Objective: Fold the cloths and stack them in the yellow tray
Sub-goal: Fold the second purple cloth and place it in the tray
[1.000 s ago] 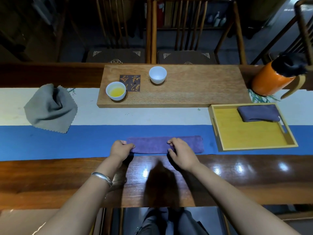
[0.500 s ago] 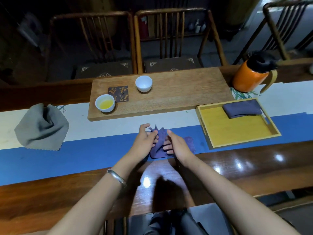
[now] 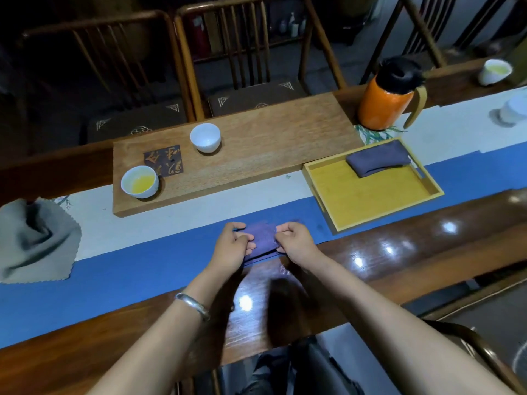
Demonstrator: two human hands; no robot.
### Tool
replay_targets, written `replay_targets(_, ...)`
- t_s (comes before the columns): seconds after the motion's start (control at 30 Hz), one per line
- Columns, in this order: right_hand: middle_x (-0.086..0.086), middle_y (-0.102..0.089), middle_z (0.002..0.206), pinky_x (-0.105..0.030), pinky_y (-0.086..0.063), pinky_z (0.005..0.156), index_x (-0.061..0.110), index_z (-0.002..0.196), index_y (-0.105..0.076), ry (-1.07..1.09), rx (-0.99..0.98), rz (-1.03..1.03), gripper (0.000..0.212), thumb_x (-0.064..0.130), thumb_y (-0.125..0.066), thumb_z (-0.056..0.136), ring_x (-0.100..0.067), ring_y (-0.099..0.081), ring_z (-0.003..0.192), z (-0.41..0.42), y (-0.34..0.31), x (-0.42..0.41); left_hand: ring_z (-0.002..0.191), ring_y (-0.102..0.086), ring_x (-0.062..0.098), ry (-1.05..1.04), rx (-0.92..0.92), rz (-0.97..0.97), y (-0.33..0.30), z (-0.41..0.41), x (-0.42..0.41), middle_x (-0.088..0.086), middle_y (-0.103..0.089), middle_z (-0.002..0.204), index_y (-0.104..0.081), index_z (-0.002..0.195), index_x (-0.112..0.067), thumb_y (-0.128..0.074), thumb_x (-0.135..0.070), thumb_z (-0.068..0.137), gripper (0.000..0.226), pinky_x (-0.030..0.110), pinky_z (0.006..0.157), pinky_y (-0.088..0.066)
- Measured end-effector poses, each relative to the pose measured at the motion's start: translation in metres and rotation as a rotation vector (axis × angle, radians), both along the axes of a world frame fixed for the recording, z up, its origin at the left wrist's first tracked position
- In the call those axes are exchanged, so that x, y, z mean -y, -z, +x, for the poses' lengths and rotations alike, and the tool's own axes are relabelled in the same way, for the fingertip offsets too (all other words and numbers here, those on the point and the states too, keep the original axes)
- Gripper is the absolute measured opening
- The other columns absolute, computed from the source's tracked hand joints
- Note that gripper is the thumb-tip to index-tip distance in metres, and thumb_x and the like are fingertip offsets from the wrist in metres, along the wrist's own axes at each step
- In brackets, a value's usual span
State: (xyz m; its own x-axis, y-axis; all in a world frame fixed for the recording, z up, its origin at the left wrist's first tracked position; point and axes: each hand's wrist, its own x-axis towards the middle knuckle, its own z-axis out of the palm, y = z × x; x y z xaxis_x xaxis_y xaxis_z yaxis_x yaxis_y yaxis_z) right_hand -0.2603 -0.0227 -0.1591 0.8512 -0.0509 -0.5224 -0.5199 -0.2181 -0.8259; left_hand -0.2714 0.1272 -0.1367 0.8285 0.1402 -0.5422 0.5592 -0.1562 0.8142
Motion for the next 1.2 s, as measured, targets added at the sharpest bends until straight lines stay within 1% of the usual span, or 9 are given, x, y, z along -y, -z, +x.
replay_targets(0.23,0.005,-0.055,0.067,-0.009,-0.039,0.053,0.013,0.085,-0.058,0.032,0.164,-0.184,0.008,0.006,-0.056,0.084,-0.005,-0.050,0.060,0.009,-0.005,0.028,0.082,-0.062,0.026,0.107,0.003,0.329,0.022,-0.010,-0.028,0.004,-0.064,0.079,-0.054,0.089,-0.016,-0.059,-0.012,0.086,0.007,0.032,0.075,-0.046)
replay_targets(0.43,-0.002,-0.060,0.075,-0.028,-0.041,0.067,0.007,0.080,-0.059,0.066,0.081,-0.366,0.013,0.008,-0.048,0.088,-0.020,-0.054,0.073,0.004,0.009,0.066,0.087,-0.065,0.031,0.107,-0.118,0.340,0.033,-0.011,-0.022,0.012,-0.067,0.085,-0.056,0.085,-0.007,-0.065,-0.045,0.084,0.039,0.042,0.085,-0.052)
replay_targets(0.53,-0.009,-0.059,0.070,-0.035,-0.040,0.064,0.007,0.070,-0.052,0.062,-0.001,-0.309,0.035,0.031,-0.044,0.094,-0.027,-0.054,0.069,-0.006,0.019,0.070,0.074,-0.063,0.032,0.098,-0.163,0.252,0.030,-0.007,-0.004,0.010,-0.055,0.069,-0.045,0.063,-0.014,-0.060,-0.052,0.085,0.046,0.048,0.085,-0.053)
replay_targets(0.63,0.002,-0.054,0.063,-0.031,-0.034,0.057,0.017,0.069,-0.047,0.025,-0.036,-0.349,0.041,0.055,-0.055,0.084,-0.018,-0.051,0.063,-0.009,0.019,0.066,0.069,-0.062,0.036,0.083,-0.192,0.257,0.030,0.000,0.010,0.006,-0.045,0.053,-0.034,0.049,-0.017,-0.063,-0.054,0.082,0.058,0.039,0.073,-0.049)
replay_targets(0.73,0.004,-0.056,0.071,-0.026,-0.032,0.054,0.016,0.085,-0.048,-0.075,-0.032,-0.467,0.038,0.048,-0.067,0.079,-0.018,-0.052,0.070,-0.006,0.022,0.063,0.073,-0.058,0.035,0.094,-0.206,0.288,0.035,0.006,0.017,0.011,-0.050,0.059,-0.045,0.057,-0.012,-0.070,-0.048,0.078,0.049,0.035,0.068,-0.043)
replay_targets(0.87,-0.002,-0.055,0.076,-0.029,-0.034,0.061,0.011,0.086,-0.046,-0.073,-0.031,-0.501,0.037,0.040,-0.069,0.079,-0.023,-0.051,0.074,-0.002,0.023,0.059,0.081,-0.064,0.032,-0.021,-0.239,0.044,0.041,0.011,0.020,0.023,-0.062,0.082,-0.060,0.081,-0.003,-0.075,-0.029,0.078,0.030,0.045,0.085,-0.055)
replay_targets(1.03,-0.005,-0.055,0.077,-0.026,-0.037,0.064,0.013,0.080,-0.049,-0.042,-0.093,-0.352,0.031,0.040,-0.064,0.084,-0.021,-0.054,0.072,0.004,0.016,0.065,0.057,-0.059,0.014,0.001,-0.186,-0.245,0.025,0.017,0.025,0.005,-0.062,0.067,-0.061,0.072,-0.017,-0.068,-0.023,0.078,0.011,0.023,0.054,-0.050)
replay_targets(1.13,-0.012,-0.059,0.077,-0.022,-0.048,0.055,0.012,0.083,-0.056,0.061,-0.288,0.094,0.031,0.043,-0.056,0.089,-0.018,-0.059,0.062,0.007,-0.007,0.072,0.063,-0.062,0.011,0.053,-0.174,-0.415,0.006,0.029,0.036,0.001,-0.066,0.068,-0.065,0.079,-0.016,-0.063,-0.022,0.079,0.005,0.021,0.060,-0.051)
replay_targets(1.2,-0.013,-0.069,0.088,-0.027,-0.053,0.064,0.017,0.099,-0.061,0.116,-0.407,0.370,0.033,0.047,-0.049,0.092,-0.021,-0.067,0.078,0.009,-0.020,0.084,0.070,-0.064,0.013,0.071,-0.182,-0.448,-0.007,0.042,0.049,0.001,-0.069,0.073,-0.065,0.086,-0.017,-0.063,-0.020,0.081,0.007,0.025,0.068,-0.052)
